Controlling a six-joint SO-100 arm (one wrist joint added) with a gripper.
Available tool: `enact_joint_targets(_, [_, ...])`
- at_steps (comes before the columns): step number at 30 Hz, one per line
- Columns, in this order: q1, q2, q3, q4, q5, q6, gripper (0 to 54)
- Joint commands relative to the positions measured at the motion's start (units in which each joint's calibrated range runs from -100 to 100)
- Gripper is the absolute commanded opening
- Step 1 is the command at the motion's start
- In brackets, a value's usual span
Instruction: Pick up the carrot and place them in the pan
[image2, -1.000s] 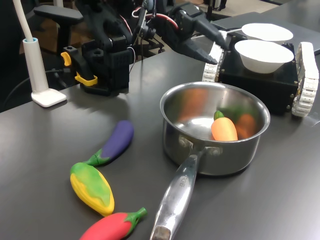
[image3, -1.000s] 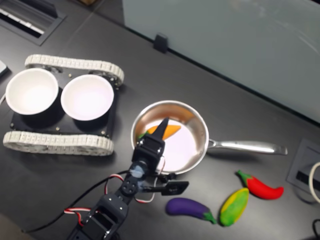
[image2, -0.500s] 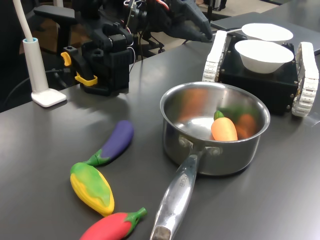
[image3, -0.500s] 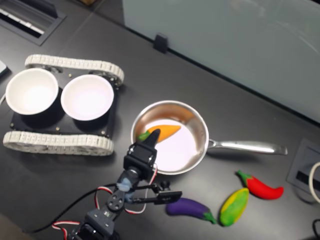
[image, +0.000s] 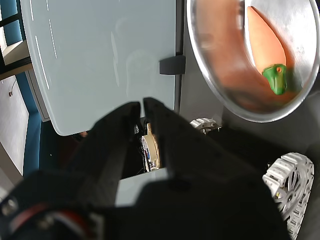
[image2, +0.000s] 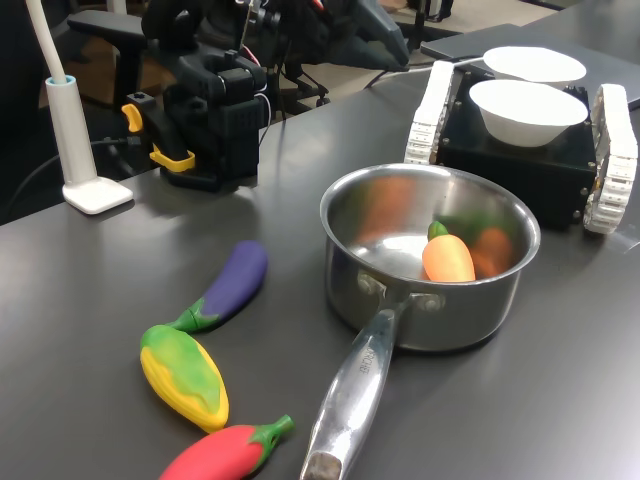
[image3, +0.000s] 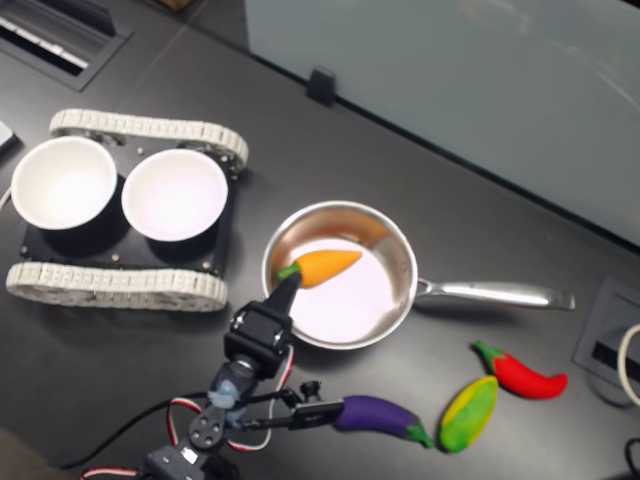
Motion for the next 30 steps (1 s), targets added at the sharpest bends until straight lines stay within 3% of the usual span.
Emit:
enact_joint_targets(1, [-0.2,-3.4,-1.5,1.9,0.1,0.3,0.1])
enact_joint_targets(16, [-1.9,-8.5,0.0,11.9,0.0,0.3,0.0])
enact_joint_targets(30, [-3.2,-8.5,9.6,19.8,0.4,0.4,0.1])
